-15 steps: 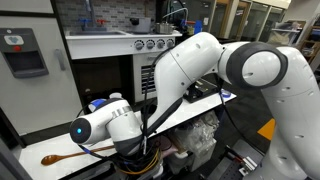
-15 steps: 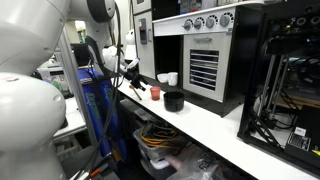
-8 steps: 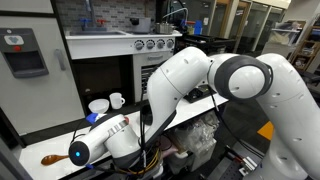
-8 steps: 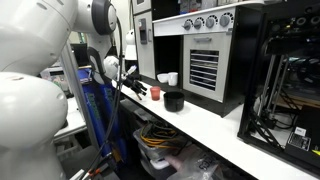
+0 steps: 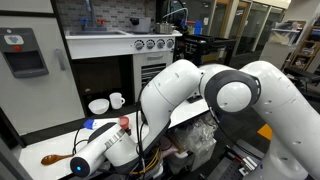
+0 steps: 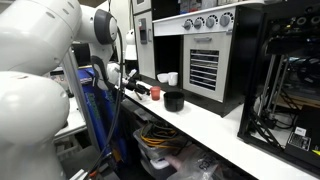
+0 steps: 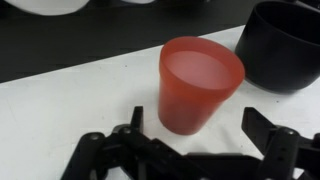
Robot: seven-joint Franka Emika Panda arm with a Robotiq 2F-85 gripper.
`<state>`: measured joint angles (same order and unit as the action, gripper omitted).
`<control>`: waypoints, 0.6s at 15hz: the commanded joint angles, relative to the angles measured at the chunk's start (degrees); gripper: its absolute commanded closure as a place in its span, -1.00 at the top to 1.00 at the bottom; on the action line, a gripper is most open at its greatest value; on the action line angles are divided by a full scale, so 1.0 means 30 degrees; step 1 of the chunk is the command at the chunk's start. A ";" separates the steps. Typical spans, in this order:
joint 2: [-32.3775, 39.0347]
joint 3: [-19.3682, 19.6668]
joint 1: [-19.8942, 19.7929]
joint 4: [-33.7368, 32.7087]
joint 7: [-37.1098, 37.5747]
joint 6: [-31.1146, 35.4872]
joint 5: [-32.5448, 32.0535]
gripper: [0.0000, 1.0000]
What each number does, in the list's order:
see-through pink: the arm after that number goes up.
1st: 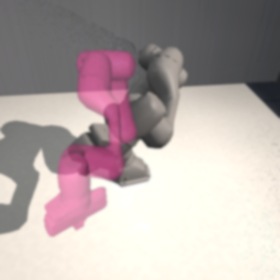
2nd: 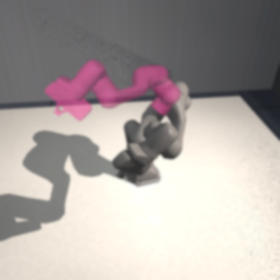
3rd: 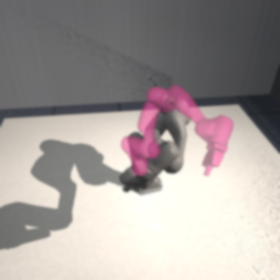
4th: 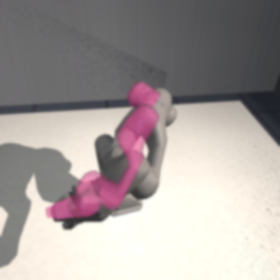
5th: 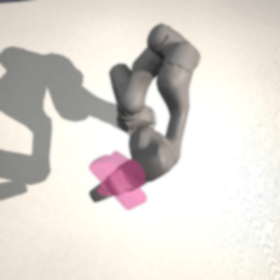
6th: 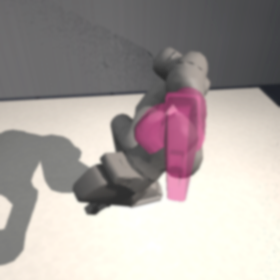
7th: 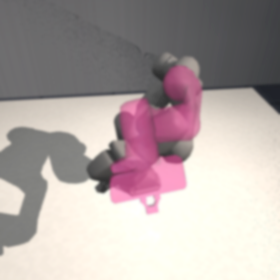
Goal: Pour the contents in the pink cup into the black pot
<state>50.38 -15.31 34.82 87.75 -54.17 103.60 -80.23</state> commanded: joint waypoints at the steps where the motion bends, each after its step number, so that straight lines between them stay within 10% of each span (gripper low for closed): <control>1: 0.0779 0.0409 0.0406 -0.1083 -0.0535 -0.0811 -0.0699 1.00; 9: 0.1531 0.0657 0.0575 -0.2120 0.0061 -0.2777 -0.0575 1.00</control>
<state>53.23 -14.06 35.70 84.15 -54.28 97.79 -81.84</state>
